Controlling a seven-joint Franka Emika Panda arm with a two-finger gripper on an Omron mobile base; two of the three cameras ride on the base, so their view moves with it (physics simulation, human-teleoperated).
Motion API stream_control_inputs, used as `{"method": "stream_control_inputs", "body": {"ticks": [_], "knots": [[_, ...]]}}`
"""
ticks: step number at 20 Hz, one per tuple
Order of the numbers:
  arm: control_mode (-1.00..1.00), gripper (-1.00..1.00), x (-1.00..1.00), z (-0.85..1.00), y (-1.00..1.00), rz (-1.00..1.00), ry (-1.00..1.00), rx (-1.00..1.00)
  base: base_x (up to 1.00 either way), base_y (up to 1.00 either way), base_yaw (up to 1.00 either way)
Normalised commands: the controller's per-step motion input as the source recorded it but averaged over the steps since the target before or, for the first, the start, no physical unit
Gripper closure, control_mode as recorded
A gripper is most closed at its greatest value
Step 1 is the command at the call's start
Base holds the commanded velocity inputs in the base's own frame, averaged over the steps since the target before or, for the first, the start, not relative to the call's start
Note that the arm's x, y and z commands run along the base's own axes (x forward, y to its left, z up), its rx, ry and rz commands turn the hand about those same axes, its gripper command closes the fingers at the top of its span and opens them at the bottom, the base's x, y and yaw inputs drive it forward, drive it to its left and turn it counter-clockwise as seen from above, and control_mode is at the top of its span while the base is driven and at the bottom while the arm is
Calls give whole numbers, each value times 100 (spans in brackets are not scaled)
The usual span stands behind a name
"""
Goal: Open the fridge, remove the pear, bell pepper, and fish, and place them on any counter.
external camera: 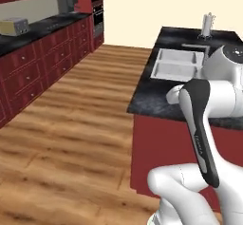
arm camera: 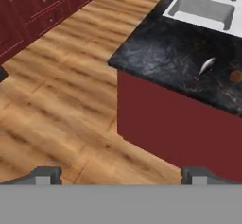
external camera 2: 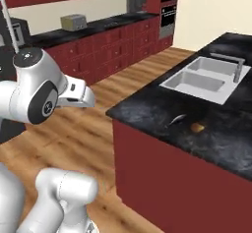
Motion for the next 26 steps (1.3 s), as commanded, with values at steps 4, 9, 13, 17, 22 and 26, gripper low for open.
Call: {"method": "stream_control_inputs", "body": {"ticks": [4,9,13,17,22,26], "knots": [[100,-100,0,0,0,0,0,0,-4,0,100],[100,-100,0,0,0,0,0,0,-1,0,100],[100,-100,0,0,0,0,0,0,0,0,100],[100,-100,0,0,0,0,0,0,35,-14,90],[100,-100,0,0,0,0,0,0,6,-62,27],[100,-100,0,0,0,0,0,0,3,-52,2]]}}
